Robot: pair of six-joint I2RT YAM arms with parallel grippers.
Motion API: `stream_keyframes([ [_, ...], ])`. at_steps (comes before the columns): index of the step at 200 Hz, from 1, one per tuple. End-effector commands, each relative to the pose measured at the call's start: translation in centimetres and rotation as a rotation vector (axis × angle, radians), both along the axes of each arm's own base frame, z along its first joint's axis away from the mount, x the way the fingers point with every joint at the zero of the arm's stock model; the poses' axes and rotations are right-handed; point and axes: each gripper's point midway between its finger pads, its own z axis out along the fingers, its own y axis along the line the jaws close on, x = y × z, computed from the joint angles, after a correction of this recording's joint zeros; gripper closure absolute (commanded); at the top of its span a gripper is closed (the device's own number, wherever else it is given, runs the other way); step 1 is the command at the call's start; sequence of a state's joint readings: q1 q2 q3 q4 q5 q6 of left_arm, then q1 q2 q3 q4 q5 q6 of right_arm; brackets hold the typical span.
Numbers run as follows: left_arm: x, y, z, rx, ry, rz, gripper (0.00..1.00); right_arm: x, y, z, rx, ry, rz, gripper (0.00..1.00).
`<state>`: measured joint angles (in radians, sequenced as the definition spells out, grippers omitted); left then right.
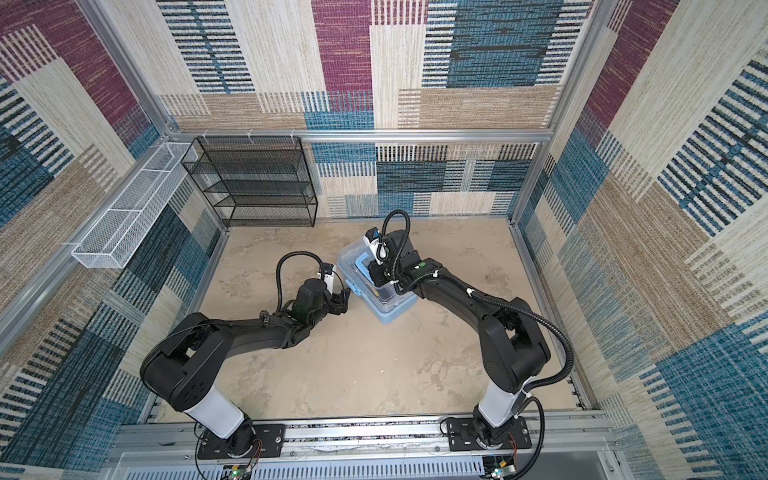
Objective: Pack the tool kit
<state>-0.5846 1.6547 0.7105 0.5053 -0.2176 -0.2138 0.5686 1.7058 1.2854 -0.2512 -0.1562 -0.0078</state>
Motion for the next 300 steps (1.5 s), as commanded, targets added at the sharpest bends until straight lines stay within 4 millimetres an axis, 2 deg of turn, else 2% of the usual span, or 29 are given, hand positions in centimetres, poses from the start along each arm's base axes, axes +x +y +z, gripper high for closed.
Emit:
stream_keyframes([
  [1,0.0,-0.9,0.5,-0.057,0.010,-0.026,0.20,0.2,0.7,0.4,0.030,-0.001,-0.012,0.84],
  [52,0.2,-1.2,0.6,-0.084,0.024,-0.040,0.22,-0.8,3.6,-1.1,0.003,0.025,0.040,0.92],
  [92,0.2,-0.9,0.5,-0.084,0.028,-0.034,0.22,-0.7,4.4,-1.7,0.008,0.040,0.048,0.94],
  [211,0.1,-0.6,0.2,-0.093,0.041,-0.024,0.24,-1.2,4.3,-3.5,-0.041,0.077,0.046,0.96],
  [300,0.1,-0.5,-0.1,-0.096,0.051,-0.020,0.24,-1.0,3.4,-4.8,-0.104,0.095,-0.001,0.97],
])
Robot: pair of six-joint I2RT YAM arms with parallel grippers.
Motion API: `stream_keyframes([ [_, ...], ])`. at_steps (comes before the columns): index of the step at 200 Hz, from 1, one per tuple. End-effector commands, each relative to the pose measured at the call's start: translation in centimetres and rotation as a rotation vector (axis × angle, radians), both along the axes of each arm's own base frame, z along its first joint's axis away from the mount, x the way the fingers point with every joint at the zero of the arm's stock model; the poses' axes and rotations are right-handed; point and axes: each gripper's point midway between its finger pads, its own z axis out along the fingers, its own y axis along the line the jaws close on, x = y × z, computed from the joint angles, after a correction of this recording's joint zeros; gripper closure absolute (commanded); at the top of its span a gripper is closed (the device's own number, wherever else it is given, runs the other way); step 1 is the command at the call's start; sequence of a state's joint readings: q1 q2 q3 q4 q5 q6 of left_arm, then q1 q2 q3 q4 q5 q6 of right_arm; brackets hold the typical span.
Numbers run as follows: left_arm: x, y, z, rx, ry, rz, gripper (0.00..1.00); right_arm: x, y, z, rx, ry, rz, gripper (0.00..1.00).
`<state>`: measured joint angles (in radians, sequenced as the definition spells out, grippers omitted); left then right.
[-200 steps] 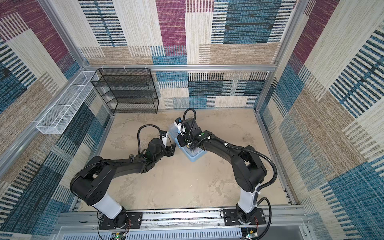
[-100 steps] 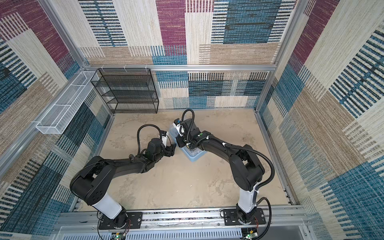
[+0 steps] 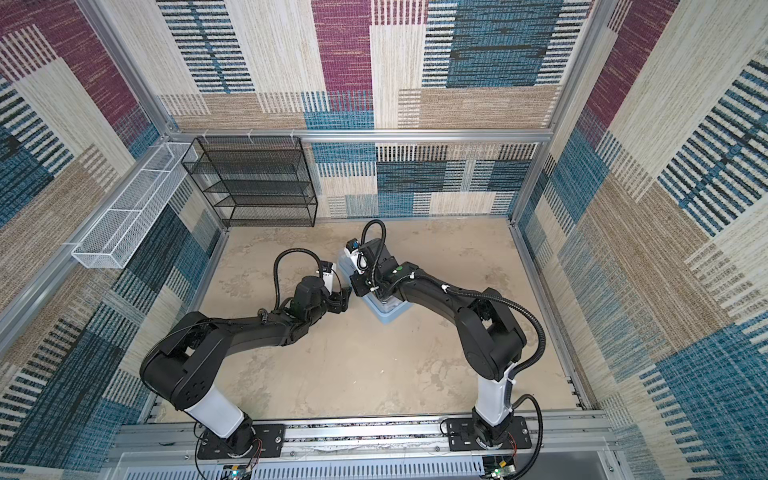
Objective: Pack the tool kit
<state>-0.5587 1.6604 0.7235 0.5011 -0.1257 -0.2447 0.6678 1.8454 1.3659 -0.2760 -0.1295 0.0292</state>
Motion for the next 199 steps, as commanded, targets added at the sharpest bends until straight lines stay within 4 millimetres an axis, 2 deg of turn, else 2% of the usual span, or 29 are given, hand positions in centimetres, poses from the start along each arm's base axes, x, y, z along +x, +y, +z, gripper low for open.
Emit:
stream_keyframes([
  [1,-0.1,0.1,-0.2,-0.030,0.021,0.018,0.24,0.2,-1.3,-1.0,-0.063,0.014,-0.053,0.97],
  [199,-0.4,0.5,-0.4,-0.046,0.032,0.030,0.25,-0.5,-1.6,-2.4,-0.106,0.040,-0.069,0.98],
])
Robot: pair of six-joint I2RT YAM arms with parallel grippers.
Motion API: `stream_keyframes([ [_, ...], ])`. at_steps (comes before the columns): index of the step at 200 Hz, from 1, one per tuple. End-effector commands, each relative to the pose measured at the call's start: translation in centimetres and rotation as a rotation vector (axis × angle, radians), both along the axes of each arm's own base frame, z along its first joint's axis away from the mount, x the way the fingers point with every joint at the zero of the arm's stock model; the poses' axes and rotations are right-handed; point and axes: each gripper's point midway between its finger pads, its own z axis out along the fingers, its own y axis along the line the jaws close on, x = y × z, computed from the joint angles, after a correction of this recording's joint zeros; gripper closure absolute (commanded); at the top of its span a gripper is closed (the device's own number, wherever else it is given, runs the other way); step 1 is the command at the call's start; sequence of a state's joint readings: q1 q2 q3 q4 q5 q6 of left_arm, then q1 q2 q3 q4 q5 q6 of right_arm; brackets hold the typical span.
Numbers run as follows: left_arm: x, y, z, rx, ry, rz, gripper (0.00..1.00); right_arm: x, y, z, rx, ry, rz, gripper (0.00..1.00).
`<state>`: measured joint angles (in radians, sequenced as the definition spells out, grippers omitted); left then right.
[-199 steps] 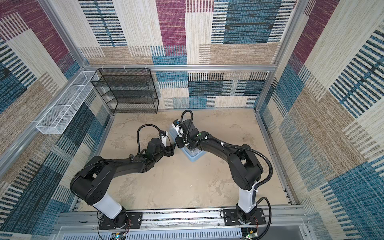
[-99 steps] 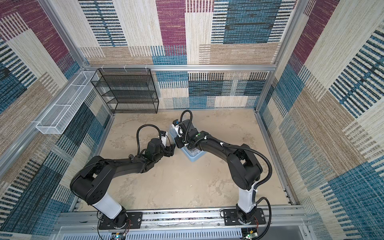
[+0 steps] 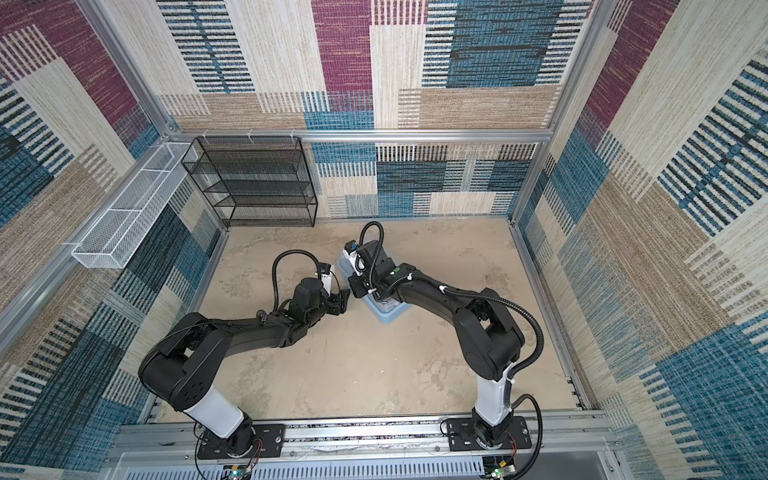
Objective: Pack the tool kit
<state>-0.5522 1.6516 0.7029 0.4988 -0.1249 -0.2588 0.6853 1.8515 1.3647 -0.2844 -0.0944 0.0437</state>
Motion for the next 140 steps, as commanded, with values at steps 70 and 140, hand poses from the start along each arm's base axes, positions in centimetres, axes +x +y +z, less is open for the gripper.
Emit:
stream_keyframes([
  [70,0.04,-0.05,0.19,-0.046,0.014,0.017,0.26,-0.34,-1.97,-2.28,-0.102,0.040,-0.060,0.98],
  [140,0.12,-0.32,0.01,-0.054,0.023,0.013,0.26,-0.41,-2.28,-2.69,-0.121,0.039,-0.078,0.98],
])
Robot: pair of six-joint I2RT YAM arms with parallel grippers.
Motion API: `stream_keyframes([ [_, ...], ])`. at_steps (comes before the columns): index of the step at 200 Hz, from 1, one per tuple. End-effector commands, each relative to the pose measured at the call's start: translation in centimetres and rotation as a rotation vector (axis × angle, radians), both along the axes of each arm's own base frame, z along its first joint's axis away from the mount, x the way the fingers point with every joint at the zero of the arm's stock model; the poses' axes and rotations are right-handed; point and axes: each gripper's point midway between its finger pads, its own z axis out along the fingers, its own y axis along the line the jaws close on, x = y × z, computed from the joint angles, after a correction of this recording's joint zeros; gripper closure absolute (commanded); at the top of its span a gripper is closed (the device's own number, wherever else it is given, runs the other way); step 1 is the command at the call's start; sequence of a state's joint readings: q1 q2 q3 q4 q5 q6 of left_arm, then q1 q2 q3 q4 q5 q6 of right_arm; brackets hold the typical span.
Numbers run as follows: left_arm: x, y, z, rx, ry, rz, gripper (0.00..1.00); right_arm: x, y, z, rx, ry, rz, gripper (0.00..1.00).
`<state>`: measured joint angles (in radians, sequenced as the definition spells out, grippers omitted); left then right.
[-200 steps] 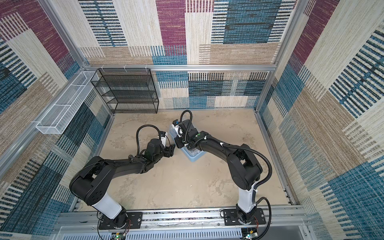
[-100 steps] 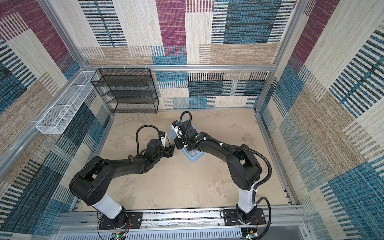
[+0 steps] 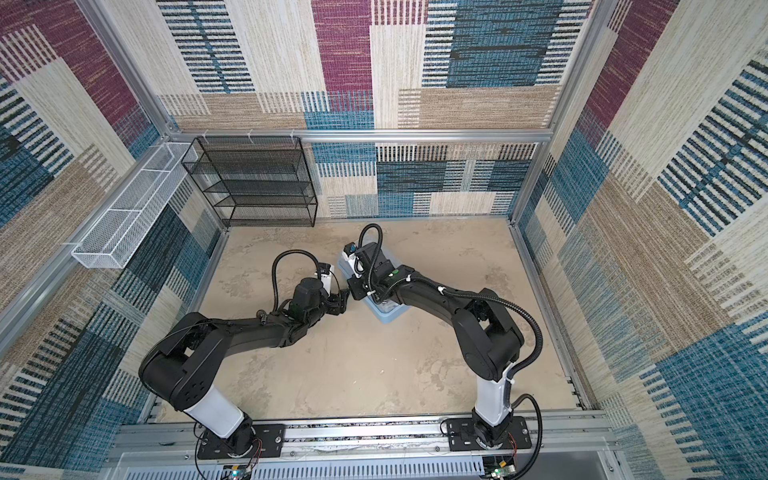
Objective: Pack the tool kit
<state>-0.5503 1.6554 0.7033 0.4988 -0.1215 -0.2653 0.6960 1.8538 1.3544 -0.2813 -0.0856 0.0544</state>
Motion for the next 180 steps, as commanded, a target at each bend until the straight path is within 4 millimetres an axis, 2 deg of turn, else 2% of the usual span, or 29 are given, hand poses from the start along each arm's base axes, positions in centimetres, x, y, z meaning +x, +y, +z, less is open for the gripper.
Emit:
stream_keyframes([
  [1,0.11,-0.35,0.15,-0.049,0.017,0.011,0.26,0.01,-2.48,-2.19,-0.116,0.029,-0.076,0.98],
  [101,0.33,-0.88,0.10,-0.061,0.027,-0.003,0.28,0.15,-2.64,-1.91,-0.118,0.026,-0.094,0.98],
  [180,-0.06,-0.55,-0.16,-0.051,0.034,0.000,0.28,0.33,-2.64,-1.86,-0.118,0.026,-0.104,0.97],
])
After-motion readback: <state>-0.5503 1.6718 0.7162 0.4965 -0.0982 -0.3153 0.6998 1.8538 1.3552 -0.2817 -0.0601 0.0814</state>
